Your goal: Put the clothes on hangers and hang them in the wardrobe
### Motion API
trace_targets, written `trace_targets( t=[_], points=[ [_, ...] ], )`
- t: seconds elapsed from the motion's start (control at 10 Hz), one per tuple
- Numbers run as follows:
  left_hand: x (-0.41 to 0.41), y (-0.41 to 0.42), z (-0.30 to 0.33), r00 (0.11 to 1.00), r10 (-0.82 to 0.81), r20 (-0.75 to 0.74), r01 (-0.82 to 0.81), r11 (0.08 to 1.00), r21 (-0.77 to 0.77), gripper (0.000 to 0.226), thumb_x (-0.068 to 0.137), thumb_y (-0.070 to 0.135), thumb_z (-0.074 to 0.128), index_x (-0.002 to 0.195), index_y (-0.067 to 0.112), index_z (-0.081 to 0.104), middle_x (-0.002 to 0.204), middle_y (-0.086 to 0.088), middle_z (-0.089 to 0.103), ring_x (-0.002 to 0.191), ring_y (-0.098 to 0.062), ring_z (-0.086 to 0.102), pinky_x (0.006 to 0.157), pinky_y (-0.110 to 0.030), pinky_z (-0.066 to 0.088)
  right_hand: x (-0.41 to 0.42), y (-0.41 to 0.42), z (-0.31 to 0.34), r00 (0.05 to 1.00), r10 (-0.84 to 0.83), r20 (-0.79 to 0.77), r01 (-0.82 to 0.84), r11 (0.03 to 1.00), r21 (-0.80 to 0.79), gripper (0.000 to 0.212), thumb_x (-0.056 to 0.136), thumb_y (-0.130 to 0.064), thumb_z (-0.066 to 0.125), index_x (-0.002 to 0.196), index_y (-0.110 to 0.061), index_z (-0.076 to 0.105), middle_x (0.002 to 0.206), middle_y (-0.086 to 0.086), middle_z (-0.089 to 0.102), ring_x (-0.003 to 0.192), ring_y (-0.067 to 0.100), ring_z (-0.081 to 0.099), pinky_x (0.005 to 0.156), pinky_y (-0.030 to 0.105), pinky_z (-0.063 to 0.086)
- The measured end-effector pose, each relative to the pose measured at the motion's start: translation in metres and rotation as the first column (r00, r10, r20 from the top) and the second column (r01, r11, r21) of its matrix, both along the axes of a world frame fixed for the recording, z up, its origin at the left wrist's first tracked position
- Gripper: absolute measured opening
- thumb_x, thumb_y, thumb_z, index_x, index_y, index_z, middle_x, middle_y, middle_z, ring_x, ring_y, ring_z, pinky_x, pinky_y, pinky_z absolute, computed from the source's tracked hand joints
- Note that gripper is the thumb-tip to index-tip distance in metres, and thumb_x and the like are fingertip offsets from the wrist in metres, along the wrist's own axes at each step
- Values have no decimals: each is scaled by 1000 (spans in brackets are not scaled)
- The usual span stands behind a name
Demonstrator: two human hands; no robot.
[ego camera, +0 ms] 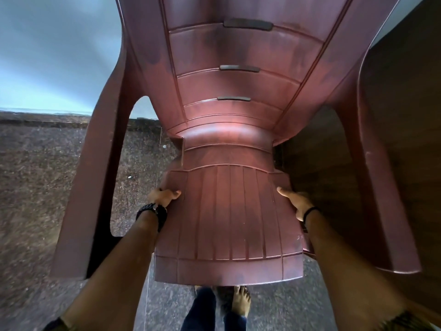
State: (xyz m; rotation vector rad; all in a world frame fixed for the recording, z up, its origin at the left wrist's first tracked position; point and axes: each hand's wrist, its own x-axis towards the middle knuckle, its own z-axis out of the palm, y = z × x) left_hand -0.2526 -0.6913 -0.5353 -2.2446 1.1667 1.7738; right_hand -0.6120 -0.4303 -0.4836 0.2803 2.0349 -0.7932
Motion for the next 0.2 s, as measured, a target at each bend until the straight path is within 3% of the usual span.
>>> trace_targets(
  t=[0.1,0.2],
  points=[
    [-20,10,49,1000,9,0,-9,999,-53,68,57,21,86,118,4,61,119,-12,65,108,-32,61,97,-50,48,8,-7,15,1000,16,-24,-16,1000,-3,94,47,-57,87,121,-4,61,123,14,62,113,32,59,101,50,46],
    [-36,26,83,992,-7,126,32,980,-196,63,74,20,77,130,4,51,131,-18,55,120,-36,52,103,-47,42,31,-23,47,988,91,-124,-82,994,79,84,76,-43,76,141,-2,40,147,17,41,134,34,40,112,45,31]
  ],
)
